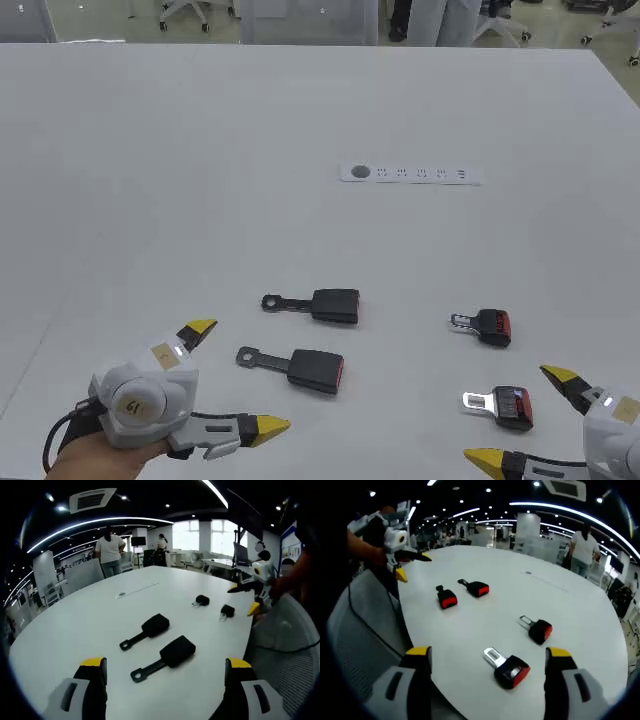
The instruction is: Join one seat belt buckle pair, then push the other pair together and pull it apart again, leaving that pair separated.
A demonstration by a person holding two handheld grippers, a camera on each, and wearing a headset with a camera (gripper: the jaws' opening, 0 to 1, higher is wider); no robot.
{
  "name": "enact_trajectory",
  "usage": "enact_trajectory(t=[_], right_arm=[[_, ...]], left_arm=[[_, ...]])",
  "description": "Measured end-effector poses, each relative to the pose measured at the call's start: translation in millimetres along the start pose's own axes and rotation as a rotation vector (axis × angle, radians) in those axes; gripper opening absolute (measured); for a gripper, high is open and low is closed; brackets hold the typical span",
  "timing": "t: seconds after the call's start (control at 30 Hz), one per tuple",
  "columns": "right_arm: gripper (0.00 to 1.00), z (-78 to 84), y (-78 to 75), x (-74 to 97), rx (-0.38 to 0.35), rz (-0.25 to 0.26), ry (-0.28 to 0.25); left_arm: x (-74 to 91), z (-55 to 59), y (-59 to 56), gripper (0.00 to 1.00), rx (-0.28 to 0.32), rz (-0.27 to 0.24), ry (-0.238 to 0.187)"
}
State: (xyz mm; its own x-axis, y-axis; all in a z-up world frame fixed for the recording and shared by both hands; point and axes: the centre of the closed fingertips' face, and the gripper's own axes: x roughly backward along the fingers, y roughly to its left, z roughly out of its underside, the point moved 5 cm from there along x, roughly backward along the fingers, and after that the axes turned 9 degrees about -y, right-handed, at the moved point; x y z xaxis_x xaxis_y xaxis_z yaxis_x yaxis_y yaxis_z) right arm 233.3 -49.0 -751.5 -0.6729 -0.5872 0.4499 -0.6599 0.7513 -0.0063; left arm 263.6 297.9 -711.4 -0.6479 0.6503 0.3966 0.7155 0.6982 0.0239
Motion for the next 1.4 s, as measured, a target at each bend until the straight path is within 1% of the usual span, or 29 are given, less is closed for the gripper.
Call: enact_trajectory(t=[0.23,0.3,0.37,0.47,0.63,0.73,0.83,0.93,1.03,1.13,1.2,1.27,1.4], right_arm=[[0.94,-1.8,-2.7,0.4,0.001,0.008,-0.007],[0.94,-4.5,-4.6,1.4,0.0,0.011,-0.014],[0.95,-6.5,-6.0,1.8,0.005,0.012,-0.022],[0.95,-7.3,-7.4,1.7,0.015,0.0,-0.021],[0.97,-8.6,-9.1,2.1,0.027,-0.026,-0.027],[0.98,-9.5,-7.4,2.3,0.045,-0.056,-0.027],[0.98,-8.5,-8.0,3.2,0.056,-0.067,-0.015],[0.98,-7.9,-9.2,3.6,0.049,-0.073,-0.016],[0.98,-5.9,-10.7,4.1,0.052,-0.074,-0.009],[0.98,-4.8,-11.1,4.8,0.045,-0.073,-0.008],[0.98,-3.5,-11.2,5.4,0.041,-0.071,-0.008],[0.98,-4.4,-10.8,6.1,0.035,-0.067,-0.02],[0.98,-1.4,-10.3,5.7,0.032,-0.066,-0.013]], left_arm=[[1.0,-2.8,4.1,1.0,0.004,-0.007,-0.008],[1.3,-4.7,5.2,1.0,0.002,-0.005,-0.012],[1.6,-5.8,5.9,1.0,0.001,0.003,-0.016],[1.8,-7.6,5.2,1.0,0.005,0.018,-0.023],[1.6,-6.2,3.3,1.0,-0.002,0.044,-0.016],[1.2,-5.8,2.2,1.0,-0.006,0.056,-0.016],[0.4,-6.4,2.2,1.0,-0.013,0.065,-0.022],[0.5,-5.8,3.9,1.0,-0.015,0.064,-0.019],[1.7,-6.3,5.8,1.0,-0.05,0.07,-0.01],[3.2,-7.2,6.7,1.0,-0.037,0.079,-0.013],[4.1,-5.5,7.4,1.0,-0.037,0.078,-0.007],[5.1,-3.9,8.2,1.0,-0.031,0.079,-0.004],[6.5,-2.3,7.1,1.0,-0.029,0.078,-0.001]])
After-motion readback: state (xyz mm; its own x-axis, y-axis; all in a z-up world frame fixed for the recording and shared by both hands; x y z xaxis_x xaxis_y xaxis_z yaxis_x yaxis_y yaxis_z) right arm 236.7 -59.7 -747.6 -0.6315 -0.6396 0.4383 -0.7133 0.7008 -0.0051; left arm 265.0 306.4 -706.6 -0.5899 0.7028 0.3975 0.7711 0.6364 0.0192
